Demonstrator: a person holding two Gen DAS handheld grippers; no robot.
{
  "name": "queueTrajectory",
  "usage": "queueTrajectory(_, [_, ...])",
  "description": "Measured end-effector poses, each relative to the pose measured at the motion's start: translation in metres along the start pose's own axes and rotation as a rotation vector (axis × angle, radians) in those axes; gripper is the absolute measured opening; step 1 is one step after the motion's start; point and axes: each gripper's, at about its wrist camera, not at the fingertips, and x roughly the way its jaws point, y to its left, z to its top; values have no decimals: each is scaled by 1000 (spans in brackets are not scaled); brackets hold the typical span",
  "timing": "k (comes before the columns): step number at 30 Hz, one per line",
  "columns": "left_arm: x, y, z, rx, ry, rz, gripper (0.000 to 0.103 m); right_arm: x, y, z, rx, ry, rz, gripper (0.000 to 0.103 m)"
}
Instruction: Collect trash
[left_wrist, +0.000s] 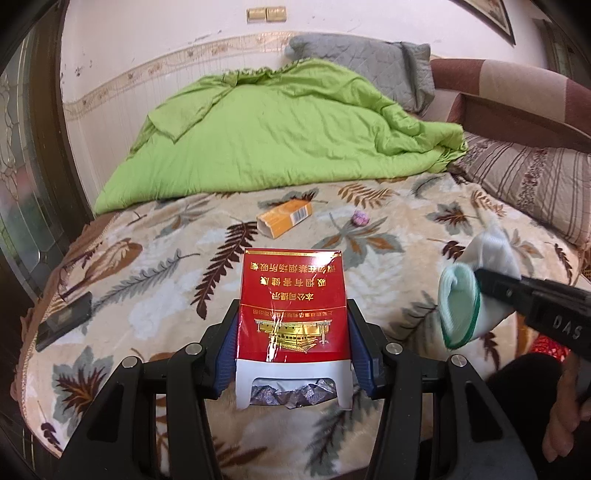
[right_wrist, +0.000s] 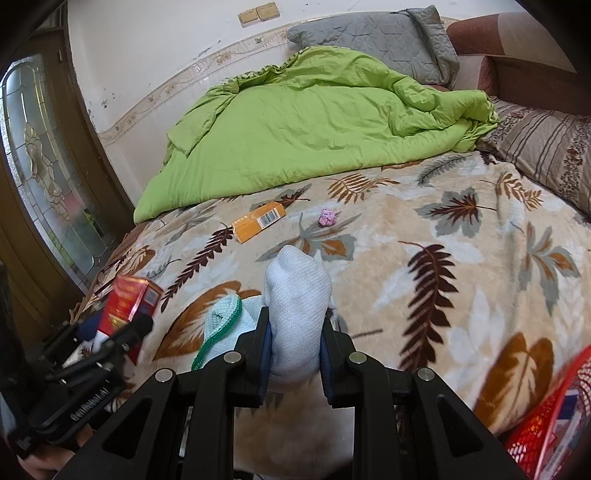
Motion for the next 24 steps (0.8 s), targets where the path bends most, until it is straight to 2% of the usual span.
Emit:
queueTrajectory(11, [-49,-17,9,26,-52,-28,51,-60,-4,-20,2,-40,-14,24])
queueTrajectory(17, [-51,-19,15,24,-41,-50,51,-85,4,-15,-37,-77,-10,24])
queueTrajectory(24, [-39,-21,19,26,-3,-72,51,-81,1,-4,-20,-76,7,24])
